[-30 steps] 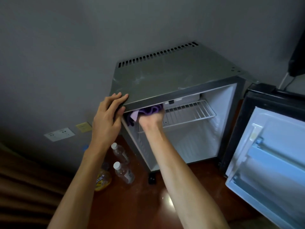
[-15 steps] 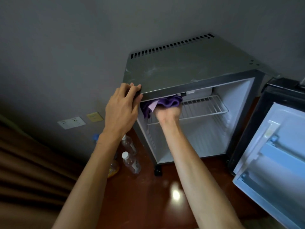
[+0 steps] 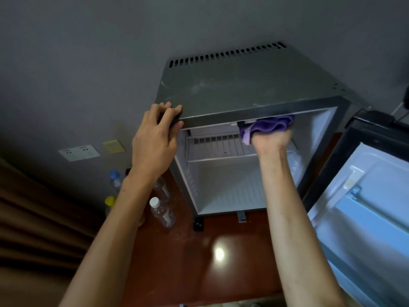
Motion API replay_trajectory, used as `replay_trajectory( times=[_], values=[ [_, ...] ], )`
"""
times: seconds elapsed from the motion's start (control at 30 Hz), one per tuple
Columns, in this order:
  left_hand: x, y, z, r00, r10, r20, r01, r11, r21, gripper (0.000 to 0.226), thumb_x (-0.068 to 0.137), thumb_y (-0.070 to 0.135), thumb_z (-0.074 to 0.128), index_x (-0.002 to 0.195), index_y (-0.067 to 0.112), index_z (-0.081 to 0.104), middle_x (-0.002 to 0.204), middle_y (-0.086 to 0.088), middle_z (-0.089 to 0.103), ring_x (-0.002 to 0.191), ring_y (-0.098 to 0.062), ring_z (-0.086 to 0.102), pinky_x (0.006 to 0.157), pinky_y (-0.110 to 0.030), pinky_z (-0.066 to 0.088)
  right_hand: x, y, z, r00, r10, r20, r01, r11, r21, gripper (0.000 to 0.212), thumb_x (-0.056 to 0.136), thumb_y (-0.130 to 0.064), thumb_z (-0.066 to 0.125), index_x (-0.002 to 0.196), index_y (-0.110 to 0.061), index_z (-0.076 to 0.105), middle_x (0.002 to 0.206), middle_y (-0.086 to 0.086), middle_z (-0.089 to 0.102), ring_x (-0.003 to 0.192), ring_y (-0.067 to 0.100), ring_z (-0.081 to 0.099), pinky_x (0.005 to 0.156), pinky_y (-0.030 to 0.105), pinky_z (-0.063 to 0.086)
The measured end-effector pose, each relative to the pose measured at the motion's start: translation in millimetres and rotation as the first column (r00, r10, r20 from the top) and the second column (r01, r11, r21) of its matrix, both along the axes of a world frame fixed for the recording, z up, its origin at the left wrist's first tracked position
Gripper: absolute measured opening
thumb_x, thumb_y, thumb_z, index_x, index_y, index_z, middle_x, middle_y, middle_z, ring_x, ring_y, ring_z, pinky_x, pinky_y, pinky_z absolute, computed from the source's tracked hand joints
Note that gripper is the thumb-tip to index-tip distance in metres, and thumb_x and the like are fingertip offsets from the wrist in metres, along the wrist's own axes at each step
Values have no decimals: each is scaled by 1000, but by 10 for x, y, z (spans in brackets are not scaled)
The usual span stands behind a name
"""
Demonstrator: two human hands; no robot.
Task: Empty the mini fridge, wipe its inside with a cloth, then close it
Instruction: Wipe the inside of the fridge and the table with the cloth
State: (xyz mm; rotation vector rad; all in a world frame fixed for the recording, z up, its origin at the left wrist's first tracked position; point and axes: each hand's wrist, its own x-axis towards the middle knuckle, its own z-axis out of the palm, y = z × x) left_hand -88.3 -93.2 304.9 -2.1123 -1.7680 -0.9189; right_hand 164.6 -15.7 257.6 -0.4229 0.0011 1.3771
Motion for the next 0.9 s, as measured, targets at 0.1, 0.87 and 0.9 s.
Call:
replay_trajectory(
  times=[0.1,0.87,0.9],
  values=[
    [11,12,-30,1000,-9,30,8,1000,21,41,114,34,50,150,18,59,142,-8,58,146,-25,51,94,-50,62,-26,-265,-142,1000,-5,-23,7,999,50,51,105,-50,40,93,-22,80,95,6,76,102,30,63,112,41,42],
    [48,37,-120,994,-6,106,-1,998,60,39,112,33,50,148,21,60,145,-9,57,146,-27,51,96,-52,60,-901,114,-872,-844,-365,394,-339,931,136,59,99,-42,38,150,-22,59,148,7,64,139,35,56,126,61,25],
    [51,37,-122,994,-5,107,-2,998,64,39,112,33,50,148,21,60,145,-10,58,146,-27,51,95,-52,60,-938,144,-857,-861,-348,370,-333,937,106,60,99,-43,36,151,-23,57,150,7,62,140,36,54,126,59,25]
  ],
)
